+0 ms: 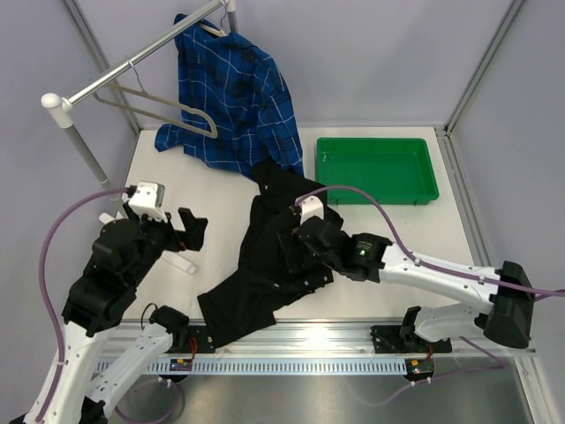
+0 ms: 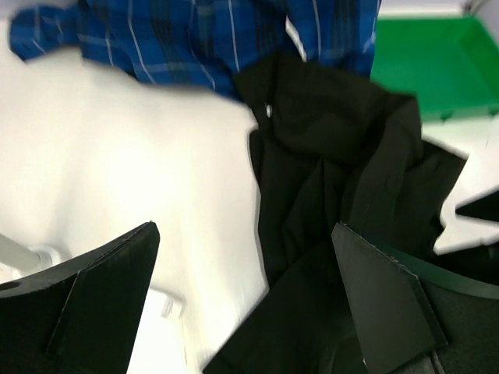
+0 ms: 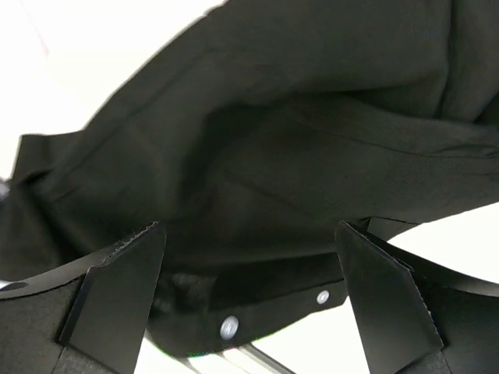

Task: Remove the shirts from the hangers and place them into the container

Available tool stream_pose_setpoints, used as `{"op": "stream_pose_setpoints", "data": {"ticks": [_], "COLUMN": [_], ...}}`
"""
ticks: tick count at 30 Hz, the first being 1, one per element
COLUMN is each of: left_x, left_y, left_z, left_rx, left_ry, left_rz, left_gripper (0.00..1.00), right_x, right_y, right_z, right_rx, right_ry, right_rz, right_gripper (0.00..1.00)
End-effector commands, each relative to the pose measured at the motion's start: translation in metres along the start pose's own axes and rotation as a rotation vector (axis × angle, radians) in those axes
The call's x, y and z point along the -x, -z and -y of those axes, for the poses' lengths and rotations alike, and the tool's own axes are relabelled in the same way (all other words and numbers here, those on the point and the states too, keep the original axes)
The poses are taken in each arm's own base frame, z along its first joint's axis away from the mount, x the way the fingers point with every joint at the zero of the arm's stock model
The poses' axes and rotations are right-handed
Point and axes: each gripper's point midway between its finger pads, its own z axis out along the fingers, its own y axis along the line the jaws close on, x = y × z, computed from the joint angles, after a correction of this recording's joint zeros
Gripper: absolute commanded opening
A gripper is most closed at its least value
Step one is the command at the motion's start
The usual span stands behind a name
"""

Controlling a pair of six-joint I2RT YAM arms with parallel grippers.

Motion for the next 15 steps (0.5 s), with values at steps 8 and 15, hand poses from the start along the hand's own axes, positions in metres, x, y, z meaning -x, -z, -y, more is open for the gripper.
{"op": "stream_pose_setpoints", "data": {"ticks": [8,15], "left_x": [-0.042,-0.062], "left_y": [-0.013,-0.028], "left_z": [0.007,-0.004], "left_rx": [-0.103,-0.052], "left_ry": [-0.044,-0.019], "left_rz": [0.067,0.068], "left_gripper": [0.99,0.99], "right_x": [-0.03,-0.078], "right_y": [-0.076,-0.124], "right_z": [-0.017,-0.024], "right_rx": [-0.036,-0.087], "right_ry": [-0.118,-0.087], "right_rz": [-0.121,-0.311], "right_gripper": [1.0,0.99]}}
